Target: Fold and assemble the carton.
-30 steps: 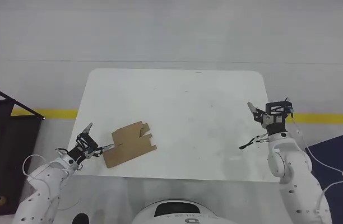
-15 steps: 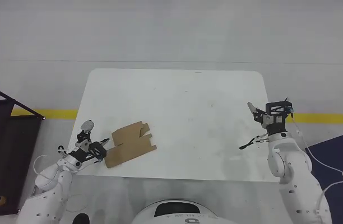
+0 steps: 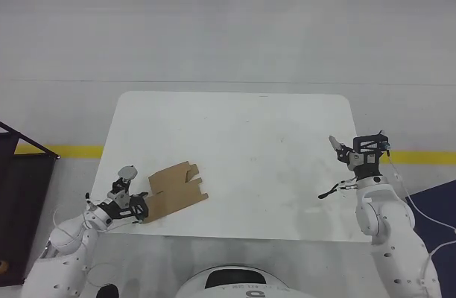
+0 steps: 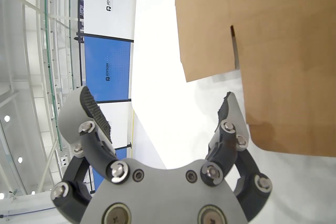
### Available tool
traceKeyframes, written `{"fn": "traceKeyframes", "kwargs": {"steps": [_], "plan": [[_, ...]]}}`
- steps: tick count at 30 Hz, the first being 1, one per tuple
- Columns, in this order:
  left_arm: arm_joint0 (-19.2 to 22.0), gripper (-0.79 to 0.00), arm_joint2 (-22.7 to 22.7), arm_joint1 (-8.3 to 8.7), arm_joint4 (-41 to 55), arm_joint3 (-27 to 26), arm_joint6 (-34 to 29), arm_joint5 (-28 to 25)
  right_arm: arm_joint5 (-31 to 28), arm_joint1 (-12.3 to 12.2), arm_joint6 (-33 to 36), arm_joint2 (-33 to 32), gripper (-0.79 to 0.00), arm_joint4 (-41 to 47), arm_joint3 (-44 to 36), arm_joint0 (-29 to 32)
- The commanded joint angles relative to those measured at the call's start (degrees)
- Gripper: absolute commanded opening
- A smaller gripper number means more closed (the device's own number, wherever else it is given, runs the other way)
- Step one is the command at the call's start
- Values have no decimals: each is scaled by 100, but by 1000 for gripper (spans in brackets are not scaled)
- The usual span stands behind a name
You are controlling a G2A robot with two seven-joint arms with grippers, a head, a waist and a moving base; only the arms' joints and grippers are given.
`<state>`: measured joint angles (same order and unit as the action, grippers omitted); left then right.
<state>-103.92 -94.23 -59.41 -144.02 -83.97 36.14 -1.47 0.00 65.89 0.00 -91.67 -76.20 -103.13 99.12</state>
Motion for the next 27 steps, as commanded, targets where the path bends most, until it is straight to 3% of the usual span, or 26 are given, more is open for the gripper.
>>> {"fn": "traceKeyframes", "kwargs": {"steps": [1,27], "plan": [[39,0,78,-7,41,1,22,16,0,0,0,0,0,0,0,0],[320,0,887,27,-959,-78,-157,-222,0,0,0,0,0,0,0,0]]}}
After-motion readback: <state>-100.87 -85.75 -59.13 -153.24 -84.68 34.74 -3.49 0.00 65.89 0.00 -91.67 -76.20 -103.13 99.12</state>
